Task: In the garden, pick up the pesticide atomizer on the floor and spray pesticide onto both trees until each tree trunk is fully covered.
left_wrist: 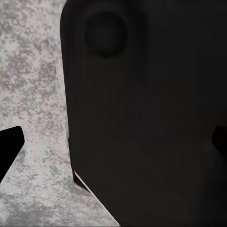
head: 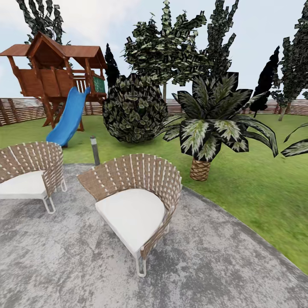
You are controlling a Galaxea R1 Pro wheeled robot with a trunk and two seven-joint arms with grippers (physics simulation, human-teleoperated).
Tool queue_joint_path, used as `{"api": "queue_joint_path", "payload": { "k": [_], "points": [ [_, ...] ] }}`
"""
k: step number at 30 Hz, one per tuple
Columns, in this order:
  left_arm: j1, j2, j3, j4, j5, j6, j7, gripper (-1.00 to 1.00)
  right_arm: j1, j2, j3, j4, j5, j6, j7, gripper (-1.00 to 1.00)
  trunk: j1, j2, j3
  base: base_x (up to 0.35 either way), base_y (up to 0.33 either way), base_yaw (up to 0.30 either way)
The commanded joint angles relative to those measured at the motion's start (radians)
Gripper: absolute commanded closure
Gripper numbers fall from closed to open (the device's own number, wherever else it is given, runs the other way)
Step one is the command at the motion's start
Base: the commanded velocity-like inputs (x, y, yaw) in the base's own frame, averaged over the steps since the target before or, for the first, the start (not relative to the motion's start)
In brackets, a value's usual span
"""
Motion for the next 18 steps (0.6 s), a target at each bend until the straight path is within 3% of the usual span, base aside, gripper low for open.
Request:
{"api": "queue_joint_path", "payload": {
  "k": [1,4,9,18],
  "points": [
    [-0.006,0.006,0.006,-0.006,0.006,-0.006,0.002,-1.00,-0.006,-0.006,0.004,-0.006,0.005,-0.006,-0.006,-1.00,0.000,0.000,0.000,0.000,0.000,0.000],
    [-0.022,0.011,0.015,-0.016,0.014,-0.023,0.000,-1.00,-0.013,0.003,0.003,-0.023,0.003,-0.023,-0.021,-1.00,0.000,0.000,0.000,0.000,0.000,0.000],
    [0.007,0.000,0.003,0.012,0.003,0.005,-0.001,-1.00,0.006,0.029,0.002,-0.031,0.000,0.005,0.008,-1.00,0.000,0.000,0.000,0.000,0.000,0.000],
    [0.008,0.009,-0.005,-0.001,-0.003,-0.005,0.010,-1.00,0.007,0.031,0.001,-0.039,-0.003,0.004,0.010,-1.00,0.000,0.000,0.000,0.000,0.000,0.000]
  ]
}}
